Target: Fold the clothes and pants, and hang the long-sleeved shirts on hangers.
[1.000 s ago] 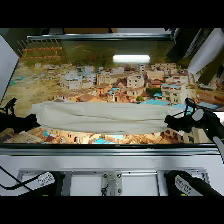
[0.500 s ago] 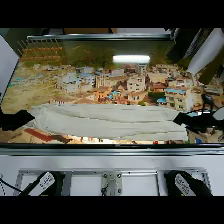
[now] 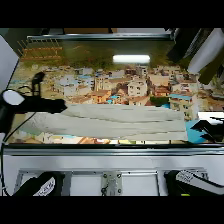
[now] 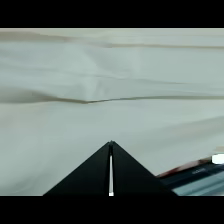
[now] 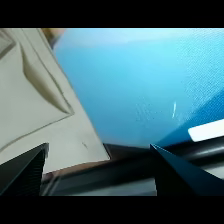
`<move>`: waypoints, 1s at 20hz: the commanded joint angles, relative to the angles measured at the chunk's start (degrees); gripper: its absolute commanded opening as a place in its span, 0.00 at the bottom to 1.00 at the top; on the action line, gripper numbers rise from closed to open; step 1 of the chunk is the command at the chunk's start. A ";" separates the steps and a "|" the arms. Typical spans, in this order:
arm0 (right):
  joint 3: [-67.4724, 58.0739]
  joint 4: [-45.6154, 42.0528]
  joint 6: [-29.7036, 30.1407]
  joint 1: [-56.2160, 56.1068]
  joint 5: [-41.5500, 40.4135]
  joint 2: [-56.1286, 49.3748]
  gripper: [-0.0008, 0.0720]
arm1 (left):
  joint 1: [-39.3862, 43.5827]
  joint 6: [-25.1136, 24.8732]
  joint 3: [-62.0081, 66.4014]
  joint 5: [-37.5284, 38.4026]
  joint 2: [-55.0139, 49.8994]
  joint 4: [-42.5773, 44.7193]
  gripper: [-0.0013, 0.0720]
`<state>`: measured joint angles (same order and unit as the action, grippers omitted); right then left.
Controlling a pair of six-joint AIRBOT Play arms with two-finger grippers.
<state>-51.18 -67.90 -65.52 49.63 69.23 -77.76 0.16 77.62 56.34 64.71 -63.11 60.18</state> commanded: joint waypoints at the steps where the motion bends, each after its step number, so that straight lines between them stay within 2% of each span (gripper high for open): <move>1: -3.21 7.13 8.04 1.25 2.23 -10.12 0.98 | 13.90 1.33 0.09 -6.99 -5.16 -7.50 0.04; 4: -4.15 13.18 10.10 -1.03 3.52 -13.81 0.98 | 20.61 1.60 0.09 -11.74 -9.97 -11.10 0.04; 8: -4.15 14.71 10.25 -7.32 3.30 -15.39 0.98 | 24.90 1.68 0.09 -12.94 -14.62 -15.32 0.04; 13: -4.15 15.67 10.05 -13.92 2.54 -17.51 0.96 | 28.39 1.68 0.09 -13.90 -17.35 -15.23 0.04; 14: -4.15 15.67 10.08 -14.51 2.05 -17.77 0.76 | 28.72 1.68 0.09 -13.94 -17.81 -15.23 0.04; 15: -4.17 15.69 10.05 -14.82 1.11 -17.77 0.45 | 28.94 1.68 0.09 -13.92 -18.25 -15.26 0.04; 16: -4.26 15.93 10.05 -14.82 0.50 -17.73 0.23 | 29.22 1.68 0.09 -14.10 -18.67 -15.23 0.04; 17: -4.52 16.00 10.01 -14.80 0.55 -17.68 0.11 | 29.22 1.68 0.09 -14.49 -19.10 -15.26 0.04; 18: -4.94 15.61 9.73 -14.80 0.96 -17.22 0.03 | 29.24 1.68 0.11 -15.02 -19.56 -15.26 0.04; 20: -6.64 12.96 7.76 -14.91 2.91 -15.06 0.03 | 29.27 1.70 0.13 -16.81 -20.59 -15.30 0.04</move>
<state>-56.16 -53.36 -55.68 35.20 70.67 -94.56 29.08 79.31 56.38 49.89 -82.37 45.06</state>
